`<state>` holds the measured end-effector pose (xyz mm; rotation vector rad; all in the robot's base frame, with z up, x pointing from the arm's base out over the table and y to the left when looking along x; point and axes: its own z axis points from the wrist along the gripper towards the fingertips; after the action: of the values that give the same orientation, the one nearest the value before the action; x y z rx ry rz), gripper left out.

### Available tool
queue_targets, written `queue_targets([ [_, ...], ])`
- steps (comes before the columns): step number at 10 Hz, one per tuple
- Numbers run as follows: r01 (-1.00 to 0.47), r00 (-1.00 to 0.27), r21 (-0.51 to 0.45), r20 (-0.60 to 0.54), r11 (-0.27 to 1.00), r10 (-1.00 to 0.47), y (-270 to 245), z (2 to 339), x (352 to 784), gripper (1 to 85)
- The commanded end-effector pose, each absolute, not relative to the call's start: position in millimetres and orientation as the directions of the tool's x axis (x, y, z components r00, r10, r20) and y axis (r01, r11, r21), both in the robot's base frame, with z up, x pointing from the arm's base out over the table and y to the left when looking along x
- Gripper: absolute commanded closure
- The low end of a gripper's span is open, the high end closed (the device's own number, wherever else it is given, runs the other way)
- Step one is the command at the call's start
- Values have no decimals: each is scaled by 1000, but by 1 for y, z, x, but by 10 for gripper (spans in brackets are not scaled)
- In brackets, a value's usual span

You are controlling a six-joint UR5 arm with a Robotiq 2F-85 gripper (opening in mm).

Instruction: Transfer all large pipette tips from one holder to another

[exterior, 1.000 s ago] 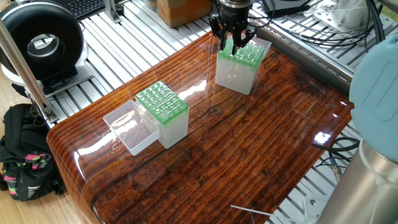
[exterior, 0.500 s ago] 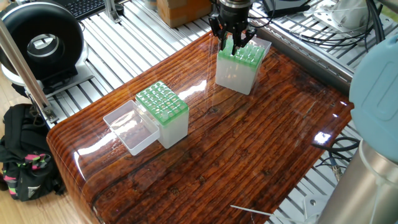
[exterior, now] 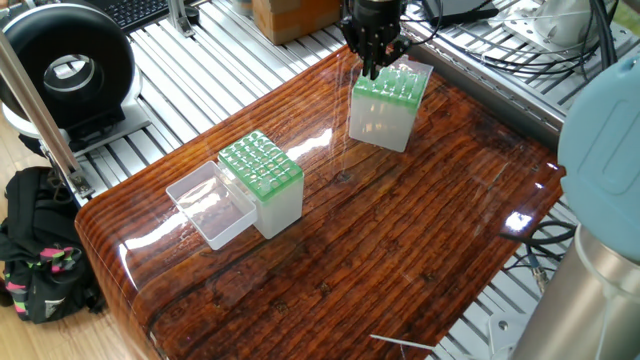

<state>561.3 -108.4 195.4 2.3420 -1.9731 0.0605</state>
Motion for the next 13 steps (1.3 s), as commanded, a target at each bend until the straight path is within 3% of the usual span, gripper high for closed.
queue_targets([
  [1,-989,146,26,68,-144,-987,-104,214,564,847],
  [6,-992,123,3,81,-123,-989,-104,250,574,847],
  [13,-994,109,12,48,-109,-993,-97,272,570,847],
])
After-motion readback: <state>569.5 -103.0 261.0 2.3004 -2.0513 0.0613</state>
